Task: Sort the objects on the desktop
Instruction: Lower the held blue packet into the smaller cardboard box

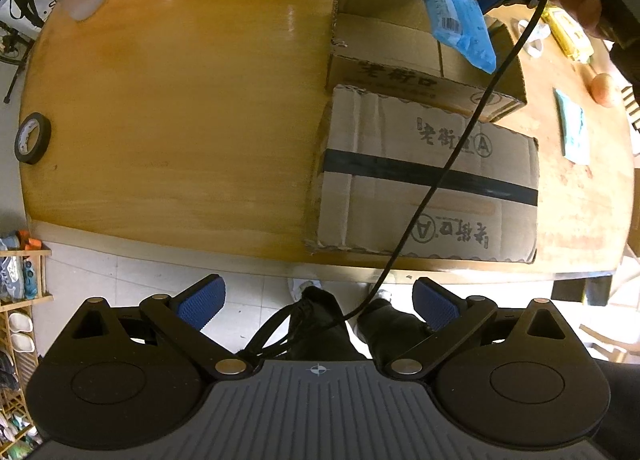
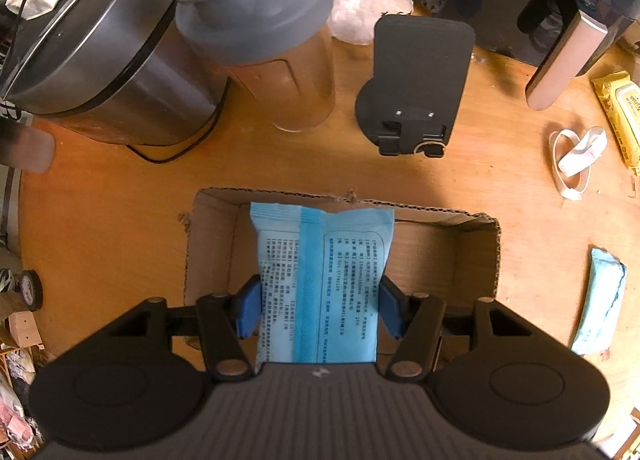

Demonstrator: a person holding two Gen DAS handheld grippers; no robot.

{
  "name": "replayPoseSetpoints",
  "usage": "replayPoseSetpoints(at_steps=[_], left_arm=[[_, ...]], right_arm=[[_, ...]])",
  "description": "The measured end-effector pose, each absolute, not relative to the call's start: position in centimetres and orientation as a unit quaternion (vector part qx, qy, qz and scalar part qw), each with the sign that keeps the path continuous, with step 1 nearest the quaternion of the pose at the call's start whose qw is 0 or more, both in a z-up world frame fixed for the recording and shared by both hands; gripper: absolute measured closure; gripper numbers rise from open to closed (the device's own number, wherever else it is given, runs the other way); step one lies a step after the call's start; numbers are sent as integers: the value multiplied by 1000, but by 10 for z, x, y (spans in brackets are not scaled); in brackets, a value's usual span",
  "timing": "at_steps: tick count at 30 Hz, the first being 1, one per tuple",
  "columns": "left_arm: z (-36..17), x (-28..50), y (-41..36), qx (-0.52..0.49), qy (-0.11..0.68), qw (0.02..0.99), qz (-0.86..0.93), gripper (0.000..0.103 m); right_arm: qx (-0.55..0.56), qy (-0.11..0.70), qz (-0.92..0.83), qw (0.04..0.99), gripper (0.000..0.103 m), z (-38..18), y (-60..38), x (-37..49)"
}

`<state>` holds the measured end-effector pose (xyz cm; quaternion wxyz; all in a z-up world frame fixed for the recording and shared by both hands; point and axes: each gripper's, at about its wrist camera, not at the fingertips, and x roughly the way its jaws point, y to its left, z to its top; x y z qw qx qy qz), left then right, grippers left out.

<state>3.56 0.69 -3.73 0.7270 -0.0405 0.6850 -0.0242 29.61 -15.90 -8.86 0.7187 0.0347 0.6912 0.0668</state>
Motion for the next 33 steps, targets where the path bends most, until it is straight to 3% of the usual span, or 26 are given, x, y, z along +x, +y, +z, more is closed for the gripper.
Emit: replayPoseSetpoints(at_steps=[33], left_arm=[[-44, 30, 36, -60, 692, 719, -17, 0]], right_arm=[[49, 694, 69, 715, 41, -103, -102, 306]])
